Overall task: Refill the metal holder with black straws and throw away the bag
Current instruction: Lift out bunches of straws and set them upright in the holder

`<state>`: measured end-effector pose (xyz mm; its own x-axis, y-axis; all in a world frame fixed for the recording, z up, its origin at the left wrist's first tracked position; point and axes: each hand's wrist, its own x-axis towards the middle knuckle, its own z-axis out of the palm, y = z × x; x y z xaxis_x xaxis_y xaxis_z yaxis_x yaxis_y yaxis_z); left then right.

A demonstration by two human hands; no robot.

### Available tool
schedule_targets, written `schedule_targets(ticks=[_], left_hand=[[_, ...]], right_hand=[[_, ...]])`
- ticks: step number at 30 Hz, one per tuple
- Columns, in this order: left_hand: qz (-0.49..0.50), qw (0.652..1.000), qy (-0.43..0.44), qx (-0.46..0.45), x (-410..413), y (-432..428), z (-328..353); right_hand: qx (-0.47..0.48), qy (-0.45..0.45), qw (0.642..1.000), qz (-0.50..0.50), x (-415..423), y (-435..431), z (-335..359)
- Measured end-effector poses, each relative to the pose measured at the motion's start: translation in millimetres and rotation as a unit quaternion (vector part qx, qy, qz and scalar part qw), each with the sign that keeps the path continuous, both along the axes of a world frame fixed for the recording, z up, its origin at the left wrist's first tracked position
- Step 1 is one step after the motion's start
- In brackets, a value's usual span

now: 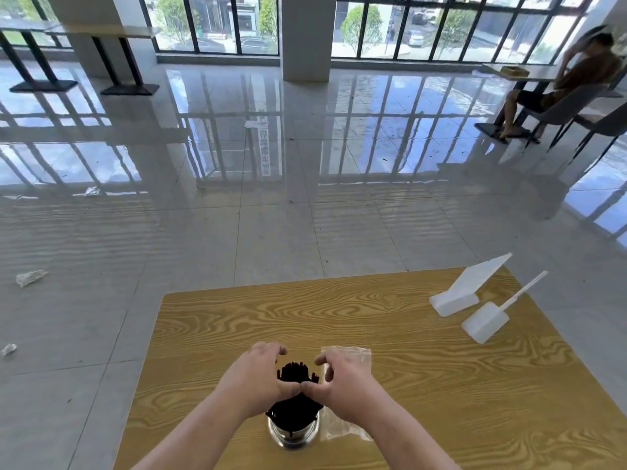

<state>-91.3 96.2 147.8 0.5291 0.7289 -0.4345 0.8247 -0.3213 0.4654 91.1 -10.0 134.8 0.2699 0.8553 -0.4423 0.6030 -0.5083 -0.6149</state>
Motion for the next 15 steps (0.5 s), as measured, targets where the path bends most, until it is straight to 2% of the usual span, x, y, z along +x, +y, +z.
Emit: schedule_targets(ticks=[6,15], left_hand=[[-0.019,1.0,-0.003,0.009,7.1,-4.8,-21.1],[-0.014,0.998,0.053,0.009,13.7,-3.2,-33.6]], right_hand=[[-0.1,-0.005,0.994,0.032,-2.6,-12.4,-11.2],[-0.064,-0.01,0.998,0.0,-2.3,-9.4,-20.3]])
